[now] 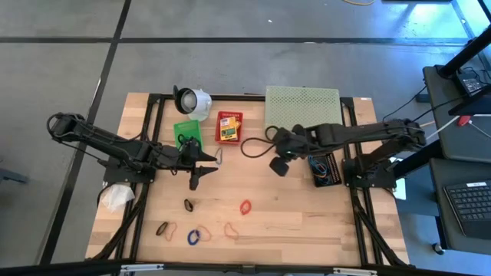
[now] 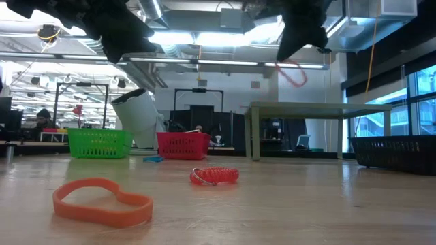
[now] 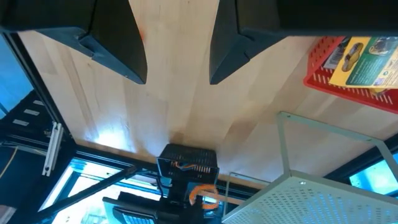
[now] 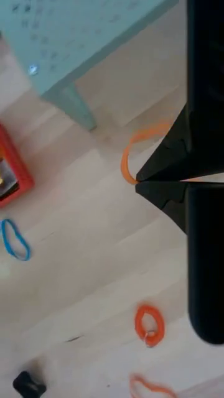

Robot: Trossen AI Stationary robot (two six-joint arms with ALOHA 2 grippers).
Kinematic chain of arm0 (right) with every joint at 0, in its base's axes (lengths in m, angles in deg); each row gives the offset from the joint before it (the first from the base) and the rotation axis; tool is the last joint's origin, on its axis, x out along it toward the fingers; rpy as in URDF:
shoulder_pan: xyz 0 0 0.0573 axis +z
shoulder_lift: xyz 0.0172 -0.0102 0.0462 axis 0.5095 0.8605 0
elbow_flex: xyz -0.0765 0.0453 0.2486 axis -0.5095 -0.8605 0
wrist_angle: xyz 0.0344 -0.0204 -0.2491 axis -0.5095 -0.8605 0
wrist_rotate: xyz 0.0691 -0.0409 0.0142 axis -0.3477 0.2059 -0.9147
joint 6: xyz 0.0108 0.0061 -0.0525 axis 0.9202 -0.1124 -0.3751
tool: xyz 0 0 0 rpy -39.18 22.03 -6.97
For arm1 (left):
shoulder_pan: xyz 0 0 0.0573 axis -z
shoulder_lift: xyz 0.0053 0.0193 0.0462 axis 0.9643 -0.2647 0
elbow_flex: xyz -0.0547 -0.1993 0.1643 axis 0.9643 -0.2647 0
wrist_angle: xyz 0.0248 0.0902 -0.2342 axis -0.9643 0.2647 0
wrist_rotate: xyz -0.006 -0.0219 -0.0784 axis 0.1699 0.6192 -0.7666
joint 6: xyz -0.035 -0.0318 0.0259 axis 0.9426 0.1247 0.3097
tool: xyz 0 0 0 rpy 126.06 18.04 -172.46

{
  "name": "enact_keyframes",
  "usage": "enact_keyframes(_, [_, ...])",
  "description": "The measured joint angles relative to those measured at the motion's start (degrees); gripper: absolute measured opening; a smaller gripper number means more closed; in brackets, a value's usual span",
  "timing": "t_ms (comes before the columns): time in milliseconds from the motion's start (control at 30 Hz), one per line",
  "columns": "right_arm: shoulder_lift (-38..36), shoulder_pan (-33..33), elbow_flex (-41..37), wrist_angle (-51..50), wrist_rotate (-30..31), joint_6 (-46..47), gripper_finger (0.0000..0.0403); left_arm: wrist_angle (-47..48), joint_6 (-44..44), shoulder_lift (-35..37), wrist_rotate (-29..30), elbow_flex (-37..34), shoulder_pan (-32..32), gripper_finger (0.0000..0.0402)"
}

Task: Pick & Place Office Desk Supplies
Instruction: Put the orange rubber band into the black basket

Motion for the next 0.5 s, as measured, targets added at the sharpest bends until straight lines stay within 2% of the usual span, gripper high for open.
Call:
enact_keyframes(367, [-16.33,3.16,-16.26,-0.73,1.5,14.75,0.0,-0.85,-0.03,0.0,-1.48,0.0,-0.01,0.0169])
enact_keyframes(500, [-21.92,5.16,-22.49,-4.35,1.17,22.79,0.0,-0.86,-0.04,0.0,-1.48,0.0,-0.01,0.0169])
